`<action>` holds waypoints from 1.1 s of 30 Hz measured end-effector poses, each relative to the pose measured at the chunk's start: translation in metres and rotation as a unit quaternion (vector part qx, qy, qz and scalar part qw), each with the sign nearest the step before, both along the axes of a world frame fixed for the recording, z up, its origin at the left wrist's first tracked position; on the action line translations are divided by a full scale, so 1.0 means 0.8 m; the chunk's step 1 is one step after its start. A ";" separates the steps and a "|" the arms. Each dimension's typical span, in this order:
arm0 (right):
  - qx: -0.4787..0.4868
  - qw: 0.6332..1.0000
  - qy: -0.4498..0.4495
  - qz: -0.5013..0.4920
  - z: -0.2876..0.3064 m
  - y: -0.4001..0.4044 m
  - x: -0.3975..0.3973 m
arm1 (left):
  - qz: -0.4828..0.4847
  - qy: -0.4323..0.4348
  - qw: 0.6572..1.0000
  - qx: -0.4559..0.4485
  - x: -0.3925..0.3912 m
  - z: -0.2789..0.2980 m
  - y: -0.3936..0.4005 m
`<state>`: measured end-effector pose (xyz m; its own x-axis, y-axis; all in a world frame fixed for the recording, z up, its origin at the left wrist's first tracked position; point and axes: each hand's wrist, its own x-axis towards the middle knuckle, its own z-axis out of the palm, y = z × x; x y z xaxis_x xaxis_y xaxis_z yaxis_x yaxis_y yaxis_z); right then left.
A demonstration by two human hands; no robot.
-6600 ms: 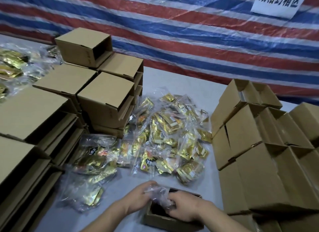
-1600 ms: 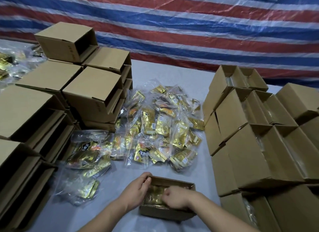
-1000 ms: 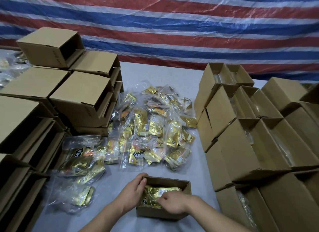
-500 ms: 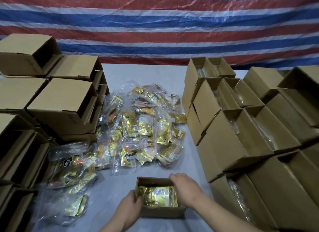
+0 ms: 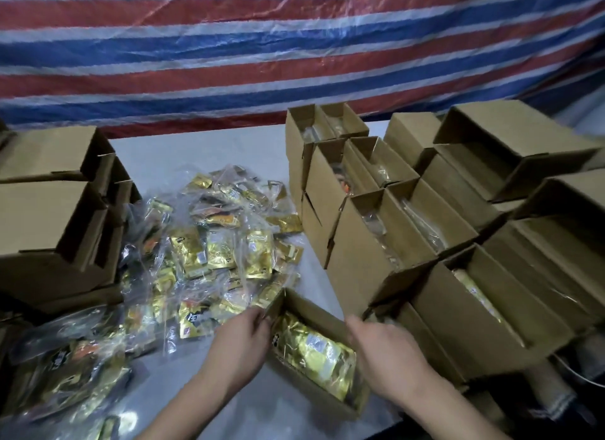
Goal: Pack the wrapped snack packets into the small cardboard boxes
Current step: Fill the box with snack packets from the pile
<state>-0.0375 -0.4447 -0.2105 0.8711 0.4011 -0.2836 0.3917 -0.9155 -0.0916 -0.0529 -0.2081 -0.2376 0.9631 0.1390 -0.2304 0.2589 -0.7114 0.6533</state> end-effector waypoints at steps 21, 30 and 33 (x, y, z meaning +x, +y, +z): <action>0.090 0.930 -0.131 -0.332 0.052 -0.164 -0.066 | 0.028 0.026 0.954 -0.296 0.032 0.051 -0.234; 0.076 0.941 -0.201 -0.262 0.060 -0.172 -0.031 | 0.100 0.193 0.894 -0.391 0.047 0.049 -0.278; 0.059 0.946 -0.227 -0.223 0.057 -0.183 -0.022 | 0.106 0.198 0.899 -0.376 0.050 0.050 -0.290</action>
